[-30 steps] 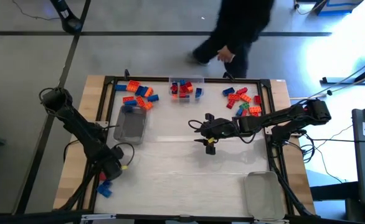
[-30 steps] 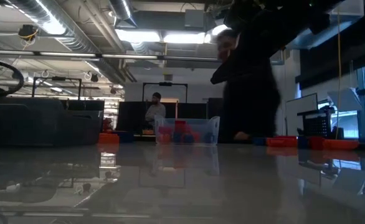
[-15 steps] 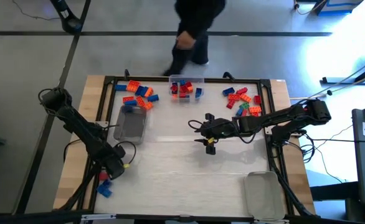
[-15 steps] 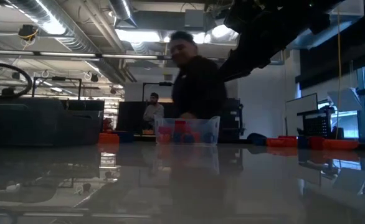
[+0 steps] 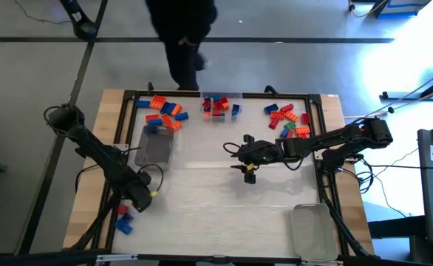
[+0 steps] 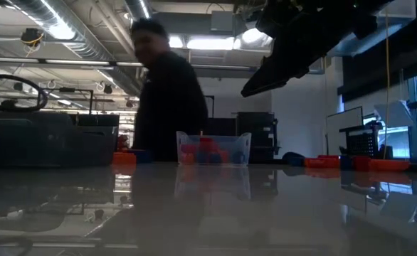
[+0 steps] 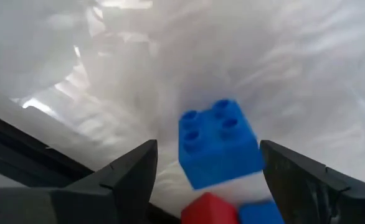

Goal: Sort blocks by size
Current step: Put the blue 4 stud game piece into the transparent bin

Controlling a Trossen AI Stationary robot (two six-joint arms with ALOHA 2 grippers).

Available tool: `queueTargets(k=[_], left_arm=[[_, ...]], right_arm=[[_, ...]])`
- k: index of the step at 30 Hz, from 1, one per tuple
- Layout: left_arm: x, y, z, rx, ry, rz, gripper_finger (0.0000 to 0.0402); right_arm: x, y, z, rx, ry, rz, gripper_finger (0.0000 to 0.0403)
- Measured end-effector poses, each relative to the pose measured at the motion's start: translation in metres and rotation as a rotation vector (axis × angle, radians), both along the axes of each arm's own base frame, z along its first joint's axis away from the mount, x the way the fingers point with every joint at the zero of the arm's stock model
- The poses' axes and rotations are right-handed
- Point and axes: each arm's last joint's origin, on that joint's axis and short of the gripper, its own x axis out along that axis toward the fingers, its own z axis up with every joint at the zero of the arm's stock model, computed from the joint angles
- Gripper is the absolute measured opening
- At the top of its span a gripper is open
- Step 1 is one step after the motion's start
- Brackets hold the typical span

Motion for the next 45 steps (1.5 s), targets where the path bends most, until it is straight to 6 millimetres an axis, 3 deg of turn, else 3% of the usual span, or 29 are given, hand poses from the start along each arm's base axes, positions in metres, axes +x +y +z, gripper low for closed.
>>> queueTargets(k=[10, 24, 29, 36, 41, 45], left_arm=[[0.004, 0.004, 0.000, 0.048, -0.043, 0.051, 0.0254], [0.006, 0.002, 0.002, 0.020, -0.043, -0.005, 0.0135], [0.020, -0.004, 0.026, 0.002, -0.109, -0.083, 0.0135], [0.053, -0.006, 0.082, 0.089, -0.367, -0.174, 0.0139], [0.080, 0.010, 0.116, 0.298, -0.586, -0.237, 0.0141], [0.097, 0.032, 0.128, 0.454, -0.656, -0.288, 0.0145]], right_arm=[[0.000, 0.000, 0.000, 0.001, 0.000, 0.000, 0.0193], [0.000, 0.000, 0.000, -0.001, 0.006, 0.002, 0.0193], [-0.007, -0.001, 0.001, -0.007, 0.051, 0.001, 0.0193], [-0.022, -0.002, 0.012, -0.013, 0.088, -0.005, 0.0193], [-0.025, -0.003, 0.015, -0.017, 0.090, -0.007, 0.0193], [-0.025, -0.003, 0.015, -0.018, 0.093, -0.006, 0.0193]])
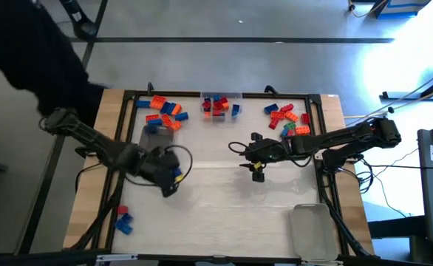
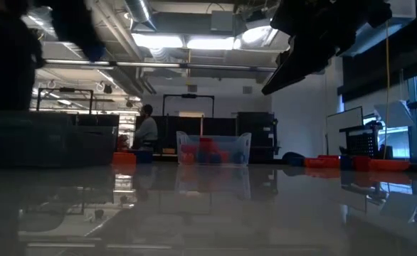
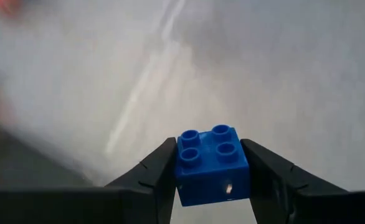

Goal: Sort blocks by size
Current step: Put the blue 4 stud game piece into the transparent bin

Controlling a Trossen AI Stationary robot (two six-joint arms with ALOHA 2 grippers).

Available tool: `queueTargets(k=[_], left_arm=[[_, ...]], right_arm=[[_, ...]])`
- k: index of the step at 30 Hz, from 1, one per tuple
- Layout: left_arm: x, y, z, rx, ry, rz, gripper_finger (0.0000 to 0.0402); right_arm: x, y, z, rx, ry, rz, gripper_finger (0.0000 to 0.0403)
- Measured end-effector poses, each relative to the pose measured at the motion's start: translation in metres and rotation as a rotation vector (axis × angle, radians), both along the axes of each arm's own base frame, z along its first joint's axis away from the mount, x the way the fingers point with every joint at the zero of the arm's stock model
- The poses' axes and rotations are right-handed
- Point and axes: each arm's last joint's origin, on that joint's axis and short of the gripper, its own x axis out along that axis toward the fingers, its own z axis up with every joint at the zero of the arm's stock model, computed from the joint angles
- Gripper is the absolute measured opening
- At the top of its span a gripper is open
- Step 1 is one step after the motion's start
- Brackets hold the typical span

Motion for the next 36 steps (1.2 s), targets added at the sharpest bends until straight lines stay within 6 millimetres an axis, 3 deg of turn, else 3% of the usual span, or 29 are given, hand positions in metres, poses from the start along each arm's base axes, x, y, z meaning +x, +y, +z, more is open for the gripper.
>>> queueTargets(k=[9, 17, 28, 33, 36], left_arm=[[0.042, 0.068, 0.007, 0.229, -0.113, 0.001, 0.0147], [0.069, 0.137, 0.000, 0.401, -0.155, 0.091, 0.0147], [0.109, 0.219, -0.064, 0.502, -0.096, 0.220, 0.0147], [0.112, 0.247, -0.084, 0.521, -0.089, 0.280, 0.0147], [0.109, 0.259, -0.086, 0.534, -0.095, 0.298, 0.0150]], right_arm=[[0.000, 0.000, -0.001, -0.018, 0.009, 0.015, 0.0193], [0.000, 0.000, -0.001, -0.019, 0.005, 0.018, 0.0193], [0.003, 0.000, -0.005, -0.032, 0.017, 0.005, 0.0193], [0.006, 0.000, -0.010, -0.038, 0.031, 0.009, 0.0193], [0.009, 0.000, -0.014, -0.054, 0.042, 0.020, 0.0193]])
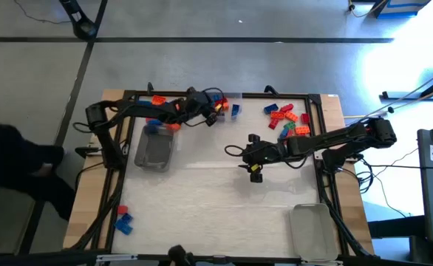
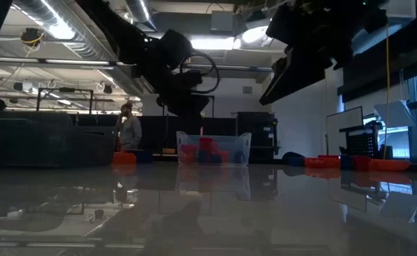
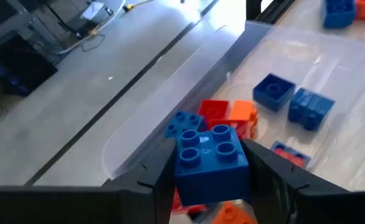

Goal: Sort blocks by size
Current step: Put the blue 4 stud game piece into the transparent bin, then put the red block into the transparent bin

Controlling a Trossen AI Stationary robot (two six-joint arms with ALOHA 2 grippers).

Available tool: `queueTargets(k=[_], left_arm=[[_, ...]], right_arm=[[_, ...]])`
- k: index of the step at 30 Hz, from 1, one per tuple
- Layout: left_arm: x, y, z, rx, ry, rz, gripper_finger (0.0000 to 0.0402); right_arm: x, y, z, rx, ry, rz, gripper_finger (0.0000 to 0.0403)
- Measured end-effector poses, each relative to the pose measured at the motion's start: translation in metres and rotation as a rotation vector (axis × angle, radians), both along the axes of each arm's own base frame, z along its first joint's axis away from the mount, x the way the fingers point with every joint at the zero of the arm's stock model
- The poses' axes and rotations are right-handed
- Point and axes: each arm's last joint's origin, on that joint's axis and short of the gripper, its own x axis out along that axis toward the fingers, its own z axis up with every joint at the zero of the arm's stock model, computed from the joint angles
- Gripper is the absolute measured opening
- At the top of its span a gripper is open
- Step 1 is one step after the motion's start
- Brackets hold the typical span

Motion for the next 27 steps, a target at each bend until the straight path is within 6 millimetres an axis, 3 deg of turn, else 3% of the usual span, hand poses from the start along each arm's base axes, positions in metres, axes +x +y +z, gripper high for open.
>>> queueTargets(k=[7, 14, 17, 21, 27], left_arm=[[-0.005, 0.009, -0.001, -0.057, -0.030, -0.008, 0.0204], [-0.012, -0.015, 0.026, -0.090, 0.016, -0.075, 0.0239], [-0.023, -0.041, 0.047, -0.110, 0.051, -0.126, 0.0238], [-0.044, -0.093, 0.080, -0.136, 0.084, -0.249, 0.0233], [-0.086, -0.169, 0.107, -0.200, 0.141, -0.457, 0.0231]], right_arm=[[0.002, -0.002, -0.004, -0.014, 0.016, 0.002, 0.0193], [0.002, -0.001, -0.004, -0.011, 0.011, 0.002, 0.0193], [0.002, -0.001, -0.004, -0.011, 0.010, 0.003, 0.0193], [0.002, -0.001, -0.004, -0.011, 0.010, 0.003, 0.0193], [0.002, -0.001, -0.004, -0.012, 0.010, 0.003, 0.0193]])
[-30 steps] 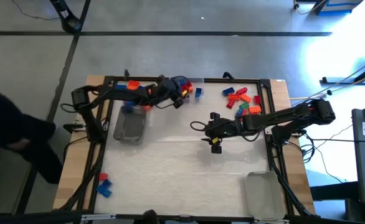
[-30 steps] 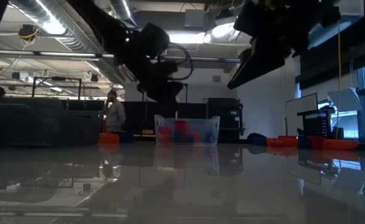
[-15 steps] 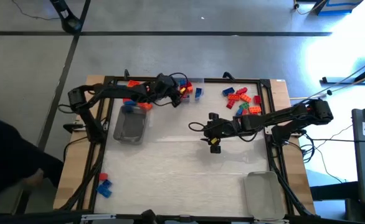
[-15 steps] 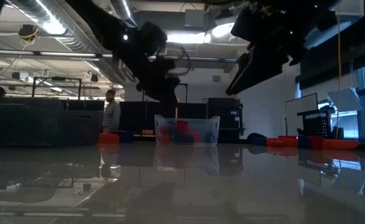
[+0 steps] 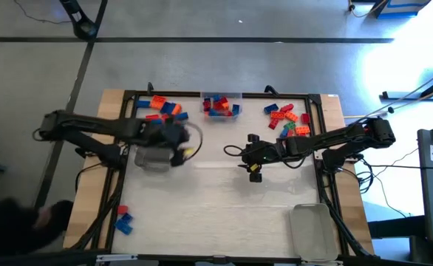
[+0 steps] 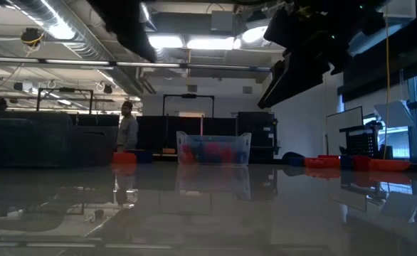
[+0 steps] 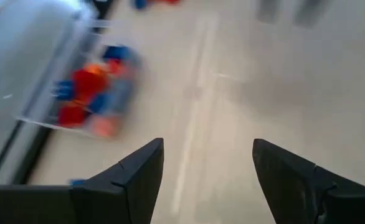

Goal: Sort blocks by size
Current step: Put the red block into the transparent bin

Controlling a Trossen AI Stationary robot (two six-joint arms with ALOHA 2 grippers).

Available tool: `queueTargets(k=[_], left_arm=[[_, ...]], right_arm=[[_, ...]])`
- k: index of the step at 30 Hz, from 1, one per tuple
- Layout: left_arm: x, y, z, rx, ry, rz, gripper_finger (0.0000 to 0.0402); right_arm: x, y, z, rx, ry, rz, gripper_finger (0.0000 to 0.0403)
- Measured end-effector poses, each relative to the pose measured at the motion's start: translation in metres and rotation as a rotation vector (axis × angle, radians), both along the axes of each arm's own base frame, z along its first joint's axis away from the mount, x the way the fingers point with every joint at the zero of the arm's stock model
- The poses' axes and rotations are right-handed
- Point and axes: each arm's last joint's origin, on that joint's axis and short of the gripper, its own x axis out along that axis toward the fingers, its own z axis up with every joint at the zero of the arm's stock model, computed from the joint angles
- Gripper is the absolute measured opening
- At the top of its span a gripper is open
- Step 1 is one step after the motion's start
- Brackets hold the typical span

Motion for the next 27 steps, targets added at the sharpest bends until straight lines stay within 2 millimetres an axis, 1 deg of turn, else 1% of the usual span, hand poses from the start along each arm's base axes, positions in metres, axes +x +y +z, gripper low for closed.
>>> queueTargets(k=[4, 6, 10, 13, 18, 23, 27], left_arm=[[-0.020, -0.039, 0.000, -0.053, 0.062, -0.102, 0.0231], [-0.028, -0.057, -0.004, -0.072, 0.117, -0.146, 0.0231], [-0.043, -0.089, -0.016, -0.139, 0.223, -0.162, 0.0230], [-0.056, -0.110, -0.023, -0.244, 0.296, -0.116, 0.0230], [-0.076, -0.142, -0.035, -0.403, 0.413, 0.026, 0.0230], [-0.087, -0.171, -0.054, -0.467, 0.550, 0.089, 0.0230], [-0.098, -0.187, -0.070, -0.464, 0.710, 0.168, 0.0230]], right_arm=[[0.000, 0.000, 0.000, -0.006, 0.000, 0.006, 0.0193], [0.000, 0.000, 0.000, -0.009, 0.000, 0.008, 0.0193], [0.000, 0.000, 0.000, -0.008, 0.003, 0.008, 0.0193], [0.000, 0.000, 0.000, -0.008, 0.003, 0.007, 0.0193], [0.000, 0.000, 0.000, -0.008, 0.003, 0.007, 0.0193], [0.000, 0.000, 0.000, -0.007, 0.003, 0.007, 0.0193], [0.000, 0.000, 0.000, -0.007, 0.003, 0.007, 0.0193]])
